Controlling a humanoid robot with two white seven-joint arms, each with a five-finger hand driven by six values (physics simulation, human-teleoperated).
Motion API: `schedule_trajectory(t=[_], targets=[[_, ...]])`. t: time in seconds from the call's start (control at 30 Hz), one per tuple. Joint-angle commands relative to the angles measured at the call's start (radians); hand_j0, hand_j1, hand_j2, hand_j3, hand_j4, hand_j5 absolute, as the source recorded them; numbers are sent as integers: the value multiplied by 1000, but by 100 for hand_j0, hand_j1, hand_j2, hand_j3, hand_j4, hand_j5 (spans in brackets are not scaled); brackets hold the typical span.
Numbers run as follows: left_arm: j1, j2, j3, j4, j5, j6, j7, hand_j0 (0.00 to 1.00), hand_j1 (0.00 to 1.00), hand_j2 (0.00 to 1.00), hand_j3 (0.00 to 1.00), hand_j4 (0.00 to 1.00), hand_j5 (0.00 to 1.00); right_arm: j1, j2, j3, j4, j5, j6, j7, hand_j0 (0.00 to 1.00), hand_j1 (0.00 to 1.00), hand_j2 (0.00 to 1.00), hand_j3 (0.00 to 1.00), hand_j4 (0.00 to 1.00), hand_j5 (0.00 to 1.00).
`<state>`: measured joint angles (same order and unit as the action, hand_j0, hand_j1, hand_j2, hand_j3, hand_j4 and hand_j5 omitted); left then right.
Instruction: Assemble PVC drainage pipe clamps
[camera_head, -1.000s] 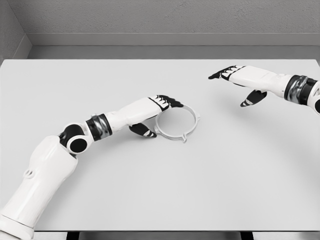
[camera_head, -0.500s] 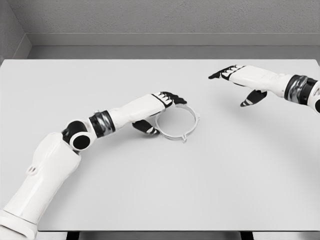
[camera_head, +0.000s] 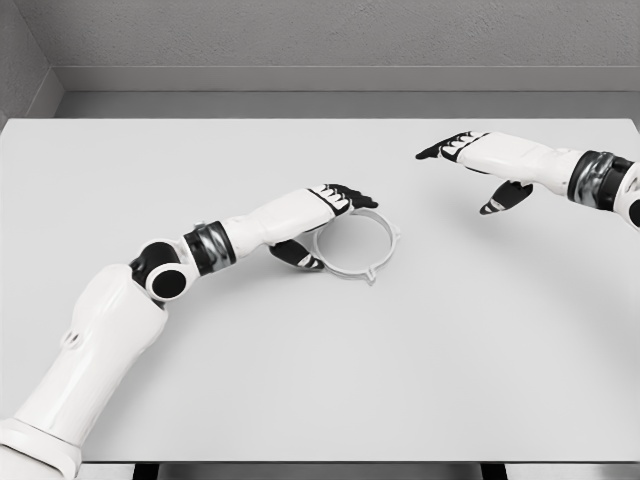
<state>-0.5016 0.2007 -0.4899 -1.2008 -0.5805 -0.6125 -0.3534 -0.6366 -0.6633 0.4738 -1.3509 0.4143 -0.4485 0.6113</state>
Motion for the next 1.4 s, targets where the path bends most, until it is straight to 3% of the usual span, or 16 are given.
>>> schedule_trajectory(t=[0.0, 0.3, 1.1, 1.2, 1.3, 1.37], targets=[[-2, -3, 1, 4, 7, 2, 1, 100, 100, 100, 100, 100, 100, 0, -1, 0, -1, -5, 2, 0, 100, 100, 100, 100, 100, 100], [-20, -23, 1, 32, -7, 2, 1, 100, 100, 100, 100, 100, 100, 0, -1, 0, -2, -6, 1, 0, 100, 100, 100, 100, 100, 100], [-18, -14, 14, 17, 11, 2, 2, 100, 100, 100, 100, 100, 100, -2, -10, 2, -1, -11, 1, 0, 100, 100, 100, 100, 100, 100], [2, 45, 17, -63, 27, 2, 2, 100, 100, 100, 100, 100, 100, 0, -22, 3, 0, -9, -2, 0, 100, 100, 100, 100, 100, 100], [9, 184, 17, -111, 162, 2, 2, 100, 100, 100, 100, 100, 100, -2, -22, 23, 1, -6, -4, 0, 100, 100, 100, 100, 100, 100], [12, 310, 40, -157, 300, 2, 2, 100, 100, 100, 100, 100, 100, -2, -25, 26, -1, -6, -6, 0, 100, 100, 100, 100, 100, 100]])
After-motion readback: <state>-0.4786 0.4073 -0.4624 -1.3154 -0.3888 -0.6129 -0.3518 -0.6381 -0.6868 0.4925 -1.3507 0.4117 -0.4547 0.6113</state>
